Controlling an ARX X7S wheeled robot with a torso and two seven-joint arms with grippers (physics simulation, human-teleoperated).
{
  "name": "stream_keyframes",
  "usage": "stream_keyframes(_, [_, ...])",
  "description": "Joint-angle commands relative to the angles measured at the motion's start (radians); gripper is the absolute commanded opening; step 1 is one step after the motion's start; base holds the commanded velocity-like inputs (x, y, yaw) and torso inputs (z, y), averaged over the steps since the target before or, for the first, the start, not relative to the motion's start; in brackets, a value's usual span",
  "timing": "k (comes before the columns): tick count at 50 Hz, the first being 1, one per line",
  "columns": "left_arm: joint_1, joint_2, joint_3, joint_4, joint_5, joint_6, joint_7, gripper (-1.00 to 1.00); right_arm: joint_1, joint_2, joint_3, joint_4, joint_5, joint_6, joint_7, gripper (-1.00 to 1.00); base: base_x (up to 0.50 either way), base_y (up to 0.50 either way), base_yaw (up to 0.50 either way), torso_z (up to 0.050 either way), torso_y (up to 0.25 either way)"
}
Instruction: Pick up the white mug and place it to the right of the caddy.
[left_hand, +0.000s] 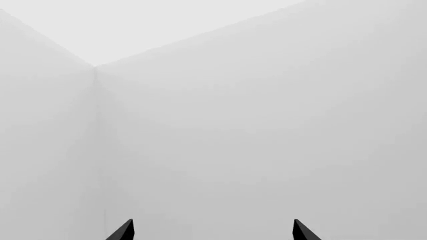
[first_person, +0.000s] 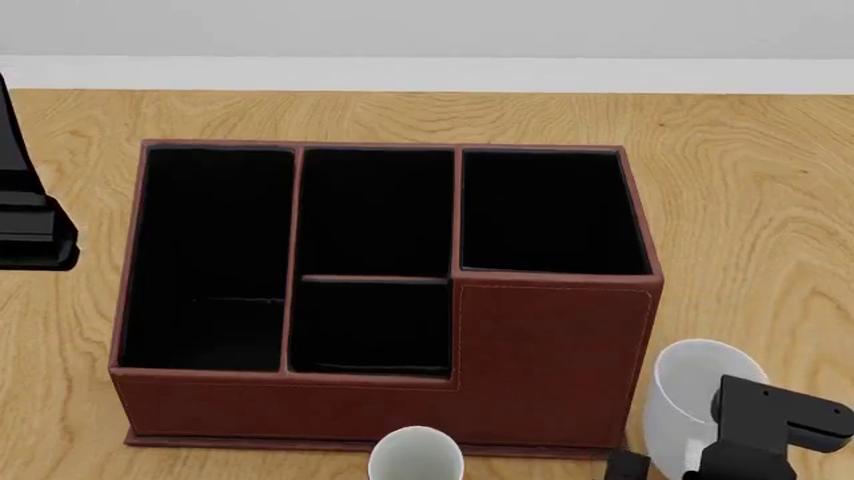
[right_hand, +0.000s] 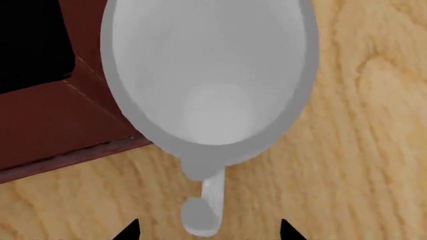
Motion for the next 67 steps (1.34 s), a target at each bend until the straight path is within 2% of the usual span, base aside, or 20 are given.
stream_keyframes(1, [0.004,-0.003,0.001,0.007,-0.003,-0.005,-0.004,1.00,-0.017,0.001,0.009,-0.001,-0.002,-0.009,-0.003,1.00,0.00,0.00,0.00,0.000,0.000])
stream_keyframes(15, [0.005,-0.006,0.003,0.025,-0.007,-0.014,-0.008,1.00,-0.062,0.069,0.052,-0.140,0.036,-0.046,0.072,1.00,0.00,0.00,0.00,0.000,0.000])
stream_keyframes(26, [0.005,-0.010,0.001,0.056,-0.014,-0.038,-0.011,1.00,-0.217,0.277,0.159,-0.564,0.091,-0.200,0.253,1.00,0.00,0.00,0.00,0.000,0.000])
stream_keyframes(36, [0.004,-0.014,-0.002,0.122,-0.021,-0.087,-0.015,1.00,-0.403,0.518,0.218,-1.008,0.019,-0.381,0.403,1.00,0.00,0.00,0.00,0.000,0.000])
stream_keyframes(48, [0.005,-0.022,-0.012,0.213,-0.033,-0.157,-0.022,1.00,-0.559,0.735,0.249,-1.307,-0.076,-0.638,0.490,1.00,0.00,0.00,0.00,0.000,0.000])
stream_keyframes(53, [0.004,-0.022,-0.011,0.238,-0.036,-0.175,-0.024,1.00,-0.578,0.822,0.251,-1.463,-0.179,-0.687,0.606,1.00,0.00,0.00,0.00,0.000,0.000])
stream_keyframes(59, [0.002,-0.021,-0.008,0.259,-0.039,-0.190,-0.028,1.00,-0.614,0.844,0.214,-1.468,-0.374,-0.758,0.611,1.00,0.00,0.00,0.00,0.000,0.000])
stream_keyframes(61, [0.004,-0.020,-0.006,0.263,-0.040,-0.192,-0.029,1.00,-0.680,0.844,0.147,-1.468,-0.566,-0.895,0.627,1.00,0.00,0.00,0.00,0.000,0.000])
stream_keyframes(63, [0.005,-0.020,-0.002,0.270,-0.039,-0.196,-0.031,1.00,-0.700,0.844,0.127,-1.468,-0.713,-0.889,0.729,1.00,0.00,0.00,0.00,0.000,0.000])
stream_keyframes(67, [0.009,-0.020,-0.014,0.283,-0.045,-0.203,-0.034,1.00,-0.754,0.844,0.072,-1.468,-0.980,-0.928,0.838,1.00,0.00,0.00,0.00,0.000,0.000])
